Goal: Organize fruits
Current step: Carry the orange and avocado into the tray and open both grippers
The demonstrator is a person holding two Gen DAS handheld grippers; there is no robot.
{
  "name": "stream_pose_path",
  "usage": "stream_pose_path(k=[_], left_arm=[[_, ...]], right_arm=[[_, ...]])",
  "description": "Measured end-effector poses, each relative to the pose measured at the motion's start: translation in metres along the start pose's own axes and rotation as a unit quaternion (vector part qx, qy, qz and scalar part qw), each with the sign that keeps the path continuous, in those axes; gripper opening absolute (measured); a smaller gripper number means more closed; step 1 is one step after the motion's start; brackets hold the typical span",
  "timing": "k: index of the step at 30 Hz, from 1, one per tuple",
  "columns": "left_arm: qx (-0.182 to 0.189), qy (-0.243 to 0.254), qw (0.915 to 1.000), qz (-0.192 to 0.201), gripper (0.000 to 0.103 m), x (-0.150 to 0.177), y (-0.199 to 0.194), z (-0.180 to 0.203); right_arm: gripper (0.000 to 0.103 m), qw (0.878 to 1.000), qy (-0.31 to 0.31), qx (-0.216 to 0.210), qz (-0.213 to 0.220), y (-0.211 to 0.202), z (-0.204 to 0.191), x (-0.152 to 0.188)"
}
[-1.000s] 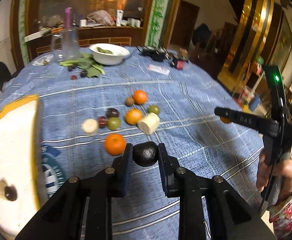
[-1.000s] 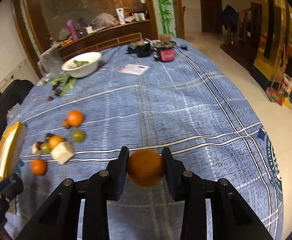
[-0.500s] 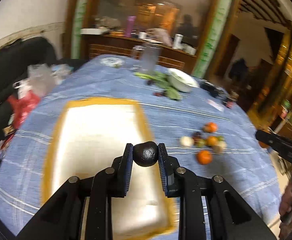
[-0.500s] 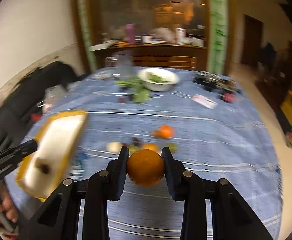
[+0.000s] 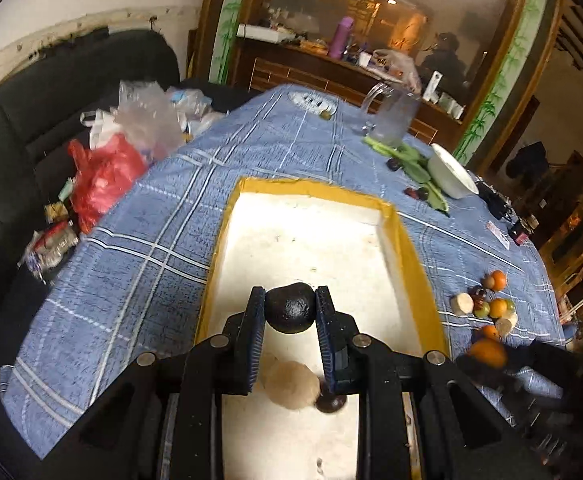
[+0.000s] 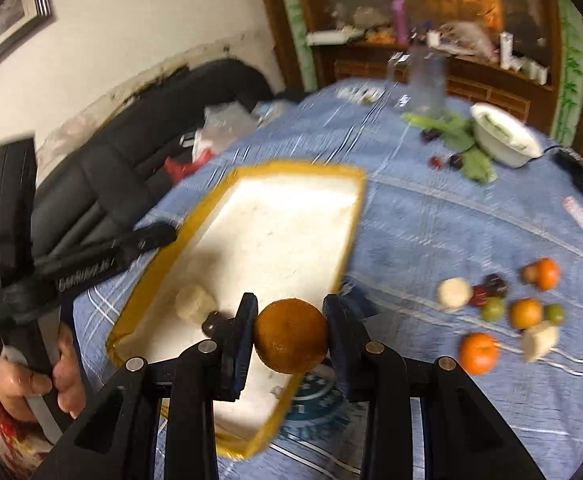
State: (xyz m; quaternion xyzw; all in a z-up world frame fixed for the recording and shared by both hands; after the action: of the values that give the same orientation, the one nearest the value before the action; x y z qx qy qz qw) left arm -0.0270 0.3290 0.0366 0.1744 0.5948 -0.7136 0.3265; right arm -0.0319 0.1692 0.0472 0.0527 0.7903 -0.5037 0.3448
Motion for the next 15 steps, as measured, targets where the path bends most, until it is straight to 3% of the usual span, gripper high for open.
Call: stream_pose_path(k=[2, 12, 14, 15], left_arm=[[0.005, -0.008, 0.9998, -0.015, 0.024, -0.002, 0.014, -0.003], [0.002, -0.013, 0.9980, -0.061, 0.025, -0.004, 0.061, -0.007], [0.003, -0.018, 0.9977, -0.065, 0.032, -0.003, 0.063, -0.009], [0.002, -0.021, 0.9979, -0.062, 0.044, -0.003, 0.062, -0.010]], right_arm=[[0.037, 1.000, -0.005, -0.012, -0.022, 0.020, -0.010, 0.006], [0.037, 0.997, -0.057, 0.005, -0.053, 0.068, -0.035, 0.022], [0.038, 0.996, -0.068, 0.017, -0.052, 0.073, -0.037, 0.025], [0.038, 0.996, -0.073, 0.020, -0.050, 0.074, -0.039, 0.024]])
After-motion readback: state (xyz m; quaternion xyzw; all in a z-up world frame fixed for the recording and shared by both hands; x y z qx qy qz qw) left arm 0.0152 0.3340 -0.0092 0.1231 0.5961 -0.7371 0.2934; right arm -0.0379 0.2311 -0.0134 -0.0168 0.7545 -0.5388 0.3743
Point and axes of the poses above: each gripper's, at about its wrist camera, not at the fingertips, and y roughly the way its jaws point, z to its right, x to its underside, the point moved 6 cm from there along y, roughly the way its jaws point, and after that the axes turned 3 degrees about y, right-handed, at the moved point
